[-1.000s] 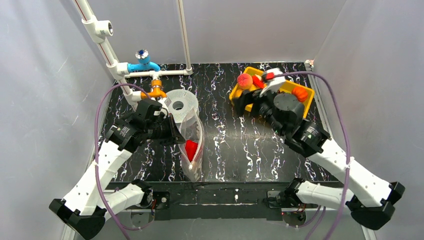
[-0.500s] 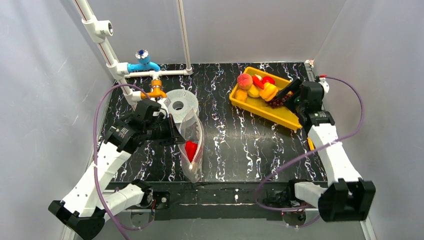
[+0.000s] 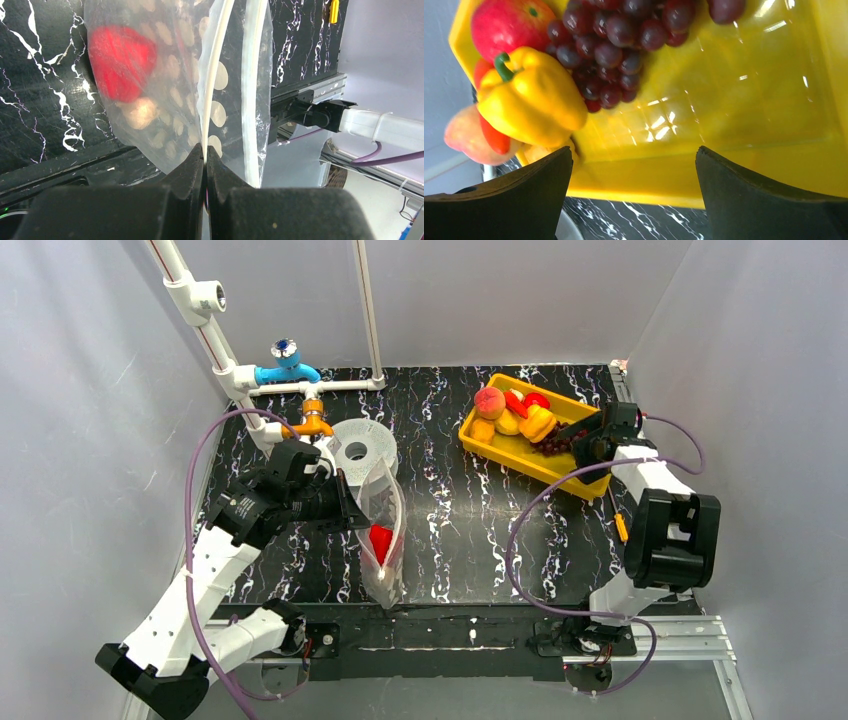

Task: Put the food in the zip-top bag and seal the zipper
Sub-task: Pick up the fake fruit from the bin.

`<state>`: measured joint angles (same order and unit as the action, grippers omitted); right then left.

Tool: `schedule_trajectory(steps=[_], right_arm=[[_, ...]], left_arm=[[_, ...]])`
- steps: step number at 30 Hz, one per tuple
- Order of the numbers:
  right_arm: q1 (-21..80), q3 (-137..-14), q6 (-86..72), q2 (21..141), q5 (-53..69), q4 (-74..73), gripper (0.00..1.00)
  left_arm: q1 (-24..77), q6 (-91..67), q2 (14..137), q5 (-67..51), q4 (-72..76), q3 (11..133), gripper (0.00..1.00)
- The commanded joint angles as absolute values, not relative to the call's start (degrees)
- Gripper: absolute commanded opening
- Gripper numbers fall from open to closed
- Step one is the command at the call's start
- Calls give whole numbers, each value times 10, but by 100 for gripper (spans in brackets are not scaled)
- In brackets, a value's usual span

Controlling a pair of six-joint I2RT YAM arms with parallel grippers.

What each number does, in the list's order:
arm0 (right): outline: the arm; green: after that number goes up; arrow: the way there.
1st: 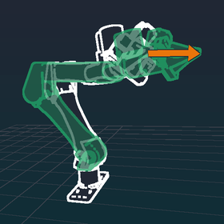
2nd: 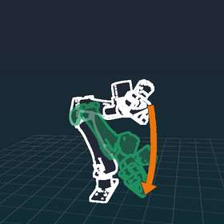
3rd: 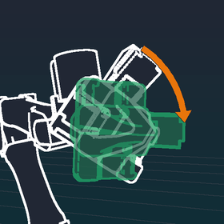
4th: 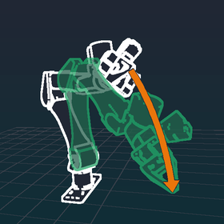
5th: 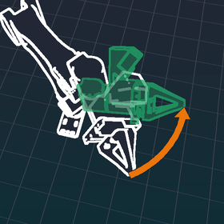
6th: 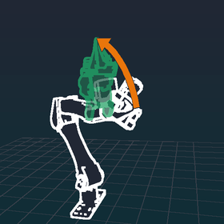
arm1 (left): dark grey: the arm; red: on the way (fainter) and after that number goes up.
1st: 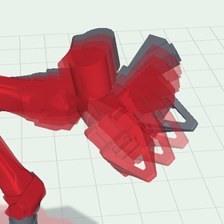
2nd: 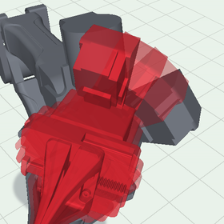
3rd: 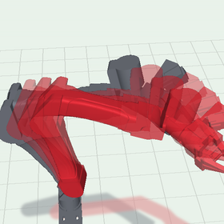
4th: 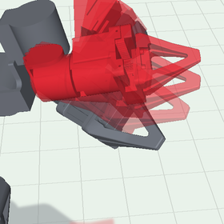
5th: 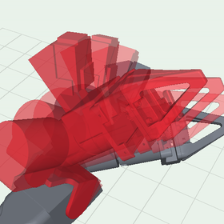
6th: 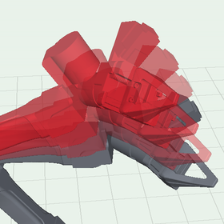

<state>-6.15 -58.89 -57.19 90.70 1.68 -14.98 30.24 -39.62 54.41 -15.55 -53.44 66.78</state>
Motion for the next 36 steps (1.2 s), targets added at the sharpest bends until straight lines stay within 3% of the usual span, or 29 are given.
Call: schedule_trajectory(steps=[1,22,24,30,36], right_arm=[[-68,-651,-622,937,-11,-145,98],[-87,-806,-700,1114,-49,-250,98],[-87,-799,-696,1122,-37,-232,94],[-87,-740,-685,1118,-6,-155,61],[-86,-721,-681,1107,-9,-152,50]], left_arm=[[305,-387,536,-162,-547,671,0],[305,-385,545,-156,-556,679,0],[305,-386,547,-157,-555,680,0],[305,-389,547,-158,-553,679,0],[305,-390,551,-160,-553,680,0]])
